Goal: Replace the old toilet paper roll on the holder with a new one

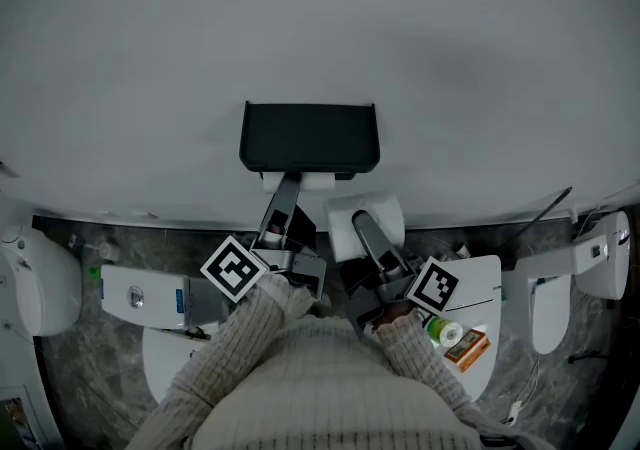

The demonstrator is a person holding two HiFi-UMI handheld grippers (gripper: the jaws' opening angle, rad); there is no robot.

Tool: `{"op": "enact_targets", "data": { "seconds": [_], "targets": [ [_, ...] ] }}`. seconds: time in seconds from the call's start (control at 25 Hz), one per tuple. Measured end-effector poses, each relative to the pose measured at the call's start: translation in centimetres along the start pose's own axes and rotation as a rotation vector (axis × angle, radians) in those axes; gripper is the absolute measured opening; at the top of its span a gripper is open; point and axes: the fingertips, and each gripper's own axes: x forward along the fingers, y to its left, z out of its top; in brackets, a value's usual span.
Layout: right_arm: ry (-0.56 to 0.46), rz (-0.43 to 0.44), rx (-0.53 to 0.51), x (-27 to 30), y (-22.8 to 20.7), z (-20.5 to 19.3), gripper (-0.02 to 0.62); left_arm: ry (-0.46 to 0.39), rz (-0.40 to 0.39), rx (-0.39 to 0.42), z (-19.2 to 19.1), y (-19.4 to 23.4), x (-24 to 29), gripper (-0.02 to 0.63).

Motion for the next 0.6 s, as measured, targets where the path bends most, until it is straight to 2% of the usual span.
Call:
{"op": "enact_targets", "data": {
  "seconds": [0.08, 0.2, 0.4, 0.6],
  "targets": [
    [-0.008, -0.001, 0.002, 0.2, 0.0, 0.3, 0.446, 0.008, 0.004, -0.016, -0.1, 0.3, 0.2, 0.264],
    [-0.021, 0.001, 0.002, 0.5, -0.2, 1.0, 0.446, 0.012, 0.007, -0.041, -0.1, 0.7, 0.3, 0.227],
    [-0.042, 0.007, 0.002, 0.7, -0.1, 1.7, 0.446, 0.01, -0.016, -0.024, 0.1, 0.2, 0.5, 0.176],
    [-0.056, 0.007, 0.015, 0.8, -0.2, 1.9, 0.446, 0.004, -0.02, -0.026, 0.1, 0.2, 0.3, 0.172]
  ]
}}
